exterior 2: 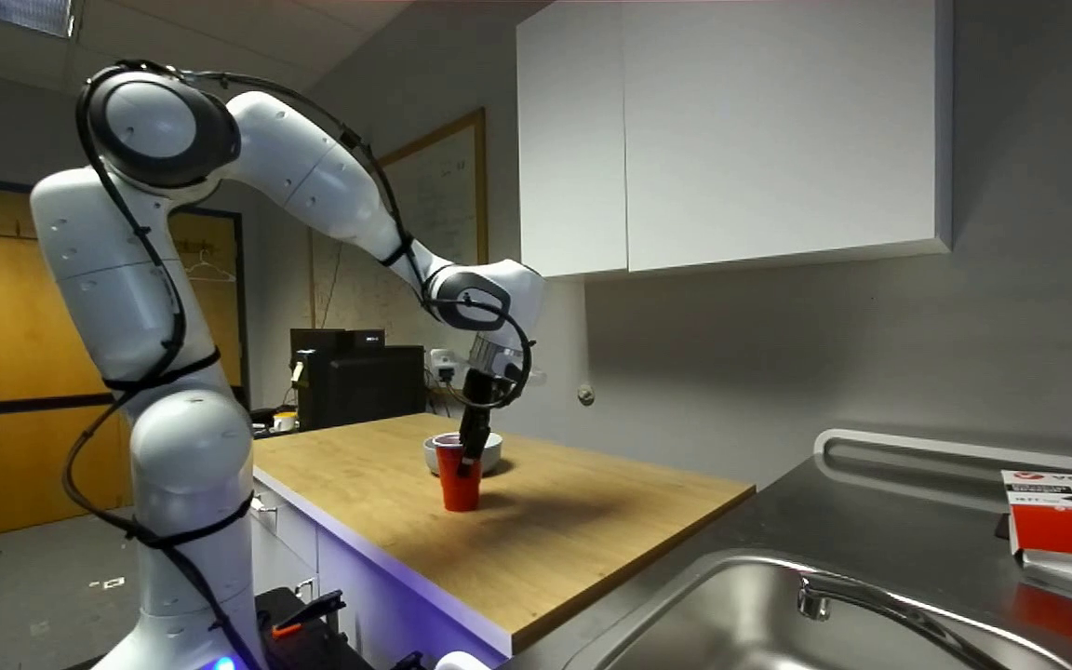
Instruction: Pour the contents of the cup into the bowl
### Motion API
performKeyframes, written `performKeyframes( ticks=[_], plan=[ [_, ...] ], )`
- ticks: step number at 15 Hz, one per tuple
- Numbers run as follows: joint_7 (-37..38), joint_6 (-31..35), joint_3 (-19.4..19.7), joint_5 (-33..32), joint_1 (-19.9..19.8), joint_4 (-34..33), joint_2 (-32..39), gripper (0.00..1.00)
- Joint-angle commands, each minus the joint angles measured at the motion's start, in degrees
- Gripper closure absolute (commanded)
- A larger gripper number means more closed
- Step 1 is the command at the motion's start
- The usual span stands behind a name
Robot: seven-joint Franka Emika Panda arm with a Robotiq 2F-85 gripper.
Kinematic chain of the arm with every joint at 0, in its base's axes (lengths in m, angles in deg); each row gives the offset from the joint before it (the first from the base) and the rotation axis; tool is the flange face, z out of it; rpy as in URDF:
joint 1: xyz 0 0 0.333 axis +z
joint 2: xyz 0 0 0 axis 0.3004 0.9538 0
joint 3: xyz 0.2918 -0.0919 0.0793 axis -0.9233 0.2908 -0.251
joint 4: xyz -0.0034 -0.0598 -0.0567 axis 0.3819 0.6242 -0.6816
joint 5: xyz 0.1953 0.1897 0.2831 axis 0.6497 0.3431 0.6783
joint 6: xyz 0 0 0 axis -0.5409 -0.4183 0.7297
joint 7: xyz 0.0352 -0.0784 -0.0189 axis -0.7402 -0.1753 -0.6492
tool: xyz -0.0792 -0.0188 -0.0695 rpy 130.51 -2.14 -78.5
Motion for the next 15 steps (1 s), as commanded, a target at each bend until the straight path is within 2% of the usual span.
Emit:
performKeyframes(
  ticks=[1,3,5,10,12,15],
  plan=[
    [2.9,-0.3,-1.3,-0.2,0.1,-1.7,0.5,0.80],
    [3.4,-0.5,-1.7,-0.1,0.3,-2.2,0.3,0.95],
    [3.9,-0.6,-2.2,-0.1,0.5,-2.7,0.2,1.00],
    [8.5,-2.0,-5.6,-0.9,2.5,-5.4,-0.3,0.98],
    [11.6,-2.2,-8.0,-1.8,3.9,-6.7,-0.9,0.98],
    [18.7,-0.7,-13.3,-6.9,5.9,-8.9,-1.5,0.98]
  ],
)
